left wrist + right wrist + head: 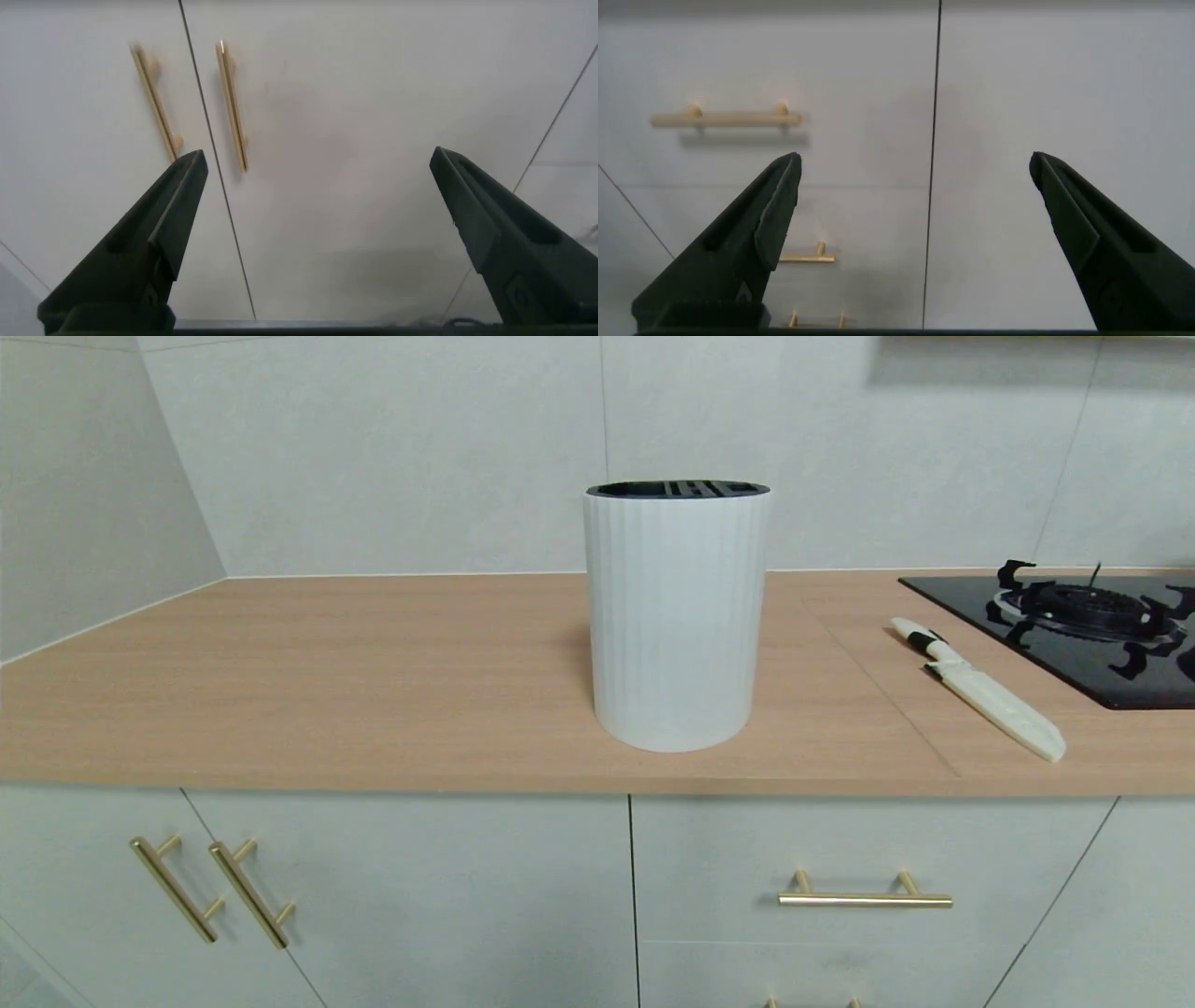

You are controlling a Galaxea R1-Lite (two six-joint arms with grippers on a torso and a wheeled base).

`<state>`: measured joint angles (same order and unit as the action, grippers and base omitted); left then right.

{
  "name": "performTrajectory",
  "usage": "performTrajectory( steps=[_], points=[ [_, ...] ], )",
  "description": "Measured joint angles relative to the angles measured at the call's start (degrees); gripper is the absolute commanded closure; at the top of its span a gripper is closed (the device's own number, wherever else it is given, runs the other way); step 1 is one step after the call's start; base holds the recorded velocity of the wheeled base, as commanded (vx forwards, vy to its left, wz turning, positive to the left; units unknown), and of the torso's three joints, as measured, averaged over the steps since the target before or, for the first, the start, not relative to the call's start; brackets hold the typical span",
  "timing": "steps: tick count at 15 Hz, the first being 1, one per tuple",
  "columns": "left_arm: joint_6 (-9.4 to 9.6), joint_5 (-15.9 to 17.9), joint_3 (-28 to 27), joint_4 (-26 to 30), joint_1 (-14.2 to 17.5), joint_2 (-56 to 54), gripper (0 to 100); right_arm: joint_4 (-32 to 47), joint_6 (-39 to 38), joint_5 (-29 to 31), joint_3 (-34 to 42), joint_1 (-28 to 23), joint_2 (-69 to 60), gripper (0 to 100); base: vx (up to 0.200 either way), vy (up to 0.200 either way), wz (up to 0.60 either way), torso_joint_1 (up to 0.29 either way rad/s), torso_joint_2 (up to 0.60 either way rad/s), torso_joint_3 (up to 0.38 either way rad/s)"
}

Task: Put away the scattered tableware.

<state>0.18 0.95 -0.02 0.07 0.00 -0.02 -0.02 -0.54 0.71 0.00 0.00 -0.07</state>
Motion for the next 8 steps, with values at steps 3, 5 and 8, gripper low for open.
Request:
performTrajectory(
  steps=[3,5,8],
  points=[
    [0.00,-0.05,-0.02,0.02,-0.02,0.00,0,0.00,0.00,0.00,0.00,0.00,0.00,0,0.000,0.000,0.00,0.165,-0.47,-0.297],
    [0.00,-0.06,-0.02,0.02,0.00,0.00,0,0.00,0.00,0.00,0.00,0.00,0.00,0,0.000,0.000,0.00,0.181,-0.48,-0.290],
    [0.00,-0.05,0.00,0.02,0.00,0.00,0,0.00,-0.01,0.00,0.00,0.00,0.00,0,0.000,0.000,0.00,0.186,-0.48,-0.286]
  ],
)
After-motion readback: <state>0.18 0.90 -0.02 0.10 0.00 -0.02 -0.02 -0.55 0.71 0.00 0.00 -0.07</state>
